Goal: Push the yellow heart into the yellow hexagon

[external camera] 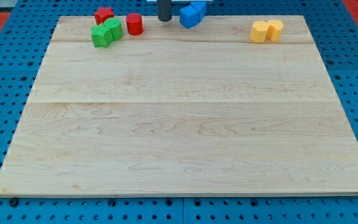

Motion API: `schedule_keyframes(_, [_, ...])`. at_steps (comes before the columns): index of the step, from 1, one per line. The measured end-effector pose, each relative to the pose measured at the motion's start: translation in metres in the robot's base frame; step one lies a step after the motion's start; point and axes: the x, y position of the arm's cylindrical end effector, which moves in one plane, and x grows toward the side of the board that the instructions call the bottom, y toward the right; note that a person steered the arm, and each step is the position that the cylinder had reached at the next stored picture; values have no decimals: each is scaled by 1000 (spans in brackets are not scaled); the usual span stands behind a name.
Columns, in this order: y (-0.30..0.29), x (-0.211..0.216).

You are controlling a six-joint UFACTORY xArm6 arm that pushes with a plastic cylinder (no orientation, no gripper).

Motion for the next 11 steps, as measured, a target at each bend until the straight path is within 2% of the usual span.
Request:
schedule_keyframes(1, [27, 2])
schedule_keyframes(2, [86, 61])
schedule_keyframes(3, [97, 135])
schedule_keyframes(4, [182, 135])
schedule_keyframes(5, [227, 136])
schedule_keyframes(7, [234, 136])
schedule_keyframes(8, [314, 136])
schedule_keyframes(9, [350, 103])
schedule_keyframes(10, [309, 73])
schedule_keyframes(11, [309, 73])
